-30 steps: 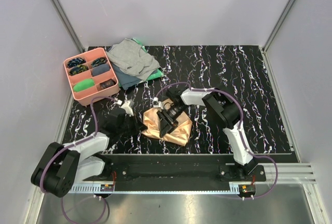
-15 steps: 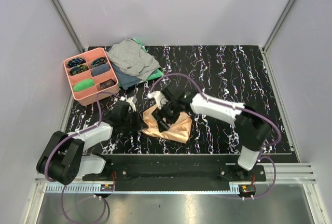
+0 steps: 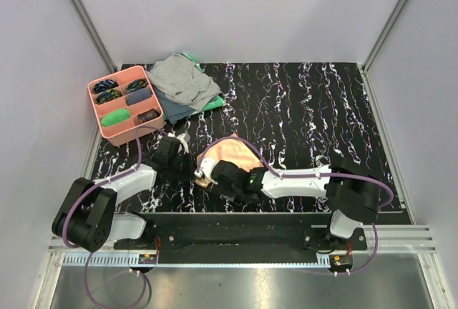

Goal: Fold the napkin, place the utensils inside, and roll it up
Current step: Roll the napkin with the utensil

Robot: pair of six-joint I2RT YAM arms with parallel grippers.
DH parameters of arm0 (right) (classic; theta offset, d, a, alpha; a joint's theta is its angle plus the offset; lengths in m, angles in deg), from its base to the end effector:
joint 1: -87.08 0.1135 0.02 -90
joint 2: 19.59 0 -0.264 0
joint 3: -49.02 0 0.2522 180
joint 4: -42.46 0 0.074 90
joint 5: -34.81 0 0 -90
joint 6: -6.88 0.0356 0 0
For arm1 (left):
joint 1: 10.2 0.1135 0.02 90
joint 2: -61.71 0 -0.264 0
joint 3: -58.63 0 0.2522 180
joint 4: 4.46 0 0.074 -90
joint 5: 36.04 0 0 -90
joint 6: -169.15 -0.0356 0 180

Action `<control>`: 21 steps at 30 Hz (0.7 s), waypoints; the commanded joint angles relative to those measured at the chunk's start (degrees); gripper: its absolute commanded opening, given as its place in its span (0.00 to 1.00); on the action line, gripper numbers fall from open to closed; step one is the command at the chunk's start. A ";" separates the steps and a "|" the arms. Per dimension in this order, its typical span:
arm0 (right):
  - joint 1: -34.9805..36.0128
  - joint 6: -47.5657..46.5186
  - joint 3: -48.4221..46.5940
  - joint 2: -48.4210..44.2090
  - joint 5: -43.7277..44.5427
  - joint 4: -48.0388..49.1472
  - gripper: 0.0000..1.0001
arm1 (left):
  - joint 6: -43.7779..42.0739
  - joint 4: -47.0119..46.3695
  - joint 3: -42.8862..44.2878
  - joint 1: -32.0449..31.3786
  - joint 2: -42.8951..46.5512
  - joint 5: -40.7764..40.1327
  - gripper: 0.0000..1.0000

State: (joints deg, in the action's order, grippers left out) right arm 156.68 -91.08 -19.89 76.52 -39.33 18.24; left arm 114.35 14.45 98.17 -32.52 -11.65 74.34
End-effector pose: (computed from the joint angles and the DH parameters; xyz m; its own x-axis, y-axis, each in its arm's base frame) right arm 0.1276 0.3152 0.1761 -0.1532 -0.7942 -0.5880 -0.8718 0.3888 -0.2979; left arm 0.1978 -0.0946 0.1406 -0.9192 -0.2067 -0.3351 0.0260 0.8174 -0.5755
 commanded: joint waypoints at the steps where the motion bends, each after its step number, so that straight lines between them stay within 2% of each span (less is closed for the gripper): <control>1: 0.27 -2.14 -0.48 1.18 2.07 5.71 0.52 | -0.84 2.94 1.03 0.09 -0.47 1.06 0.00; 8: -0.78 -0.83 -0.48 2.67 -4.42 4.66 0.48 | -1.10 3.03 1.46 0.09 -0.55 1.06 0.00; 13: -5.52 2.16 -2.32 4.95 -15.40 0.62 0.42 | -1.63 2.94 1.90 0.09 -0.12 1.15 0.00; 15: -7.28 2.69 -3.55 6.09 -20.76 -2.10 0.37 | -1.71 3.03 2.08 0.09 1.11 0.45 0.07; 16: -8.07 2.69 -4.43 6.71 -22.52 -2.98 0.36 | -1.63 3.20 2.26 0.09 1.73 0.01 0.13; 17: -9.47 2.78 -4.69 7.06 -23.93 -4.73 0.34 | -1.54 3.55 2.26 0.18 2.51 -0.60 0.26; 19: -10.71 3.13 -5.75 8.03 -28.24 -6.15 0.31 | -1.28 4.25 2.26 0.09 5.15 -2.44 0.33; 20: -11.93 3.22 -6.01 8.30 -31.03 -7.20 0.30 | -1.27 4.69 2.08 0.09 6.12 -3.15 0.41; 21: -12.47 3.57 -6.36 8.73 -32.45 -7.73 0.29 | -0.93 5.13 1.91 0.09 8.04 -4.20 0.45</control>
State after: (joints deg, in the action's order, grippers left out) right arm 147.11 -89.44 -24.29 82.67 -61.71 15.68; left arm 113.41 17.42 98.94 -32.43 -9.12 73.01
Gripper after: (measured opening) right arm 0.334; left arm 0.334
